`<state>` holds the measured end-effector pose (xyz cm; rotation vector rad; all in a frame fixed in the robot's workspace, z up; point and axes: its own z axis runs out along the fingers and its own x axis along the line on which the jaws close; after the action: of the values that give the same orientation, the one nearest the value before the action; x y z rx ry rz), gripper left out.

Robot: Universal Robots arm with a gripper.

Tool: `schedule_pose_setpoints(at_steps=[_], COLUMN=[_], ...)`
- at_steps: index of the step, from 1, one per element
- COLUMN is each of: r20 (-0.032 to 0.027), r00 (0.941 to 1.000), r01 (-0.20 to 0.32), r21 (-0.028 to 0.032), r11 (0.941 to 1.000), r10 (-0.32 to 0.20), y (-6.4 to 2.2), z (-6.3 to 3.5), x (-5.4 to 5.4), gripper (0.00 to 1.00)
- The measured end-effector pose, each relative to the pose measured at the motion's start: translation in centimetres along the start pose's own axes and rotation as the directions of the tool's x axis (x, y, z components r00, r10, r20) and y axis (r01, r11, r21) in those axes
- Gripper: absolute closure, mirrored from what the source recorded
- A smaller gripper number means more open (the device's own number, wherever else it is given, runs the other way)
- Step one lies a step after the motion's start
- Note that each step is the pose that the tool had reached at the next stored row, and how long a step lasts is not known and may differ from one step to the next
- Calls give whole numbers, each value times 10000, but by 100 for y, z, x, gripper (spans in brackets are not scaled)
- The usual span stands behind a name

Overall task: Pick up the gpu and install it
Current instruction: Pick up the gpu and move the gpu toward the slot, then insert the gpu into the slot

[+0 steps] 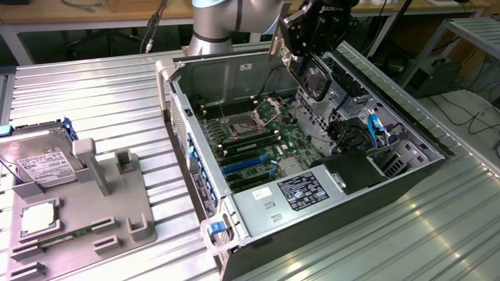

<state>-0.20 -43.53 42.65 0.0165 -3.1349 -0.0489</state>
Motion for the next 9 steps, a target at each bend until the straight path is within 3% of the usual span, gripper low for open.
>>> schedule_pose_setpoints(at_steps=[1, 9], r20=[-1, -11], r00=[10000, 9994], r01=[-1, 336], r21=[3, 4], r11=[10000, 9994], r10=[1, -336], y=[1, 1], z=[1, 1], x=[-43, -43], gripper=[72, 72])
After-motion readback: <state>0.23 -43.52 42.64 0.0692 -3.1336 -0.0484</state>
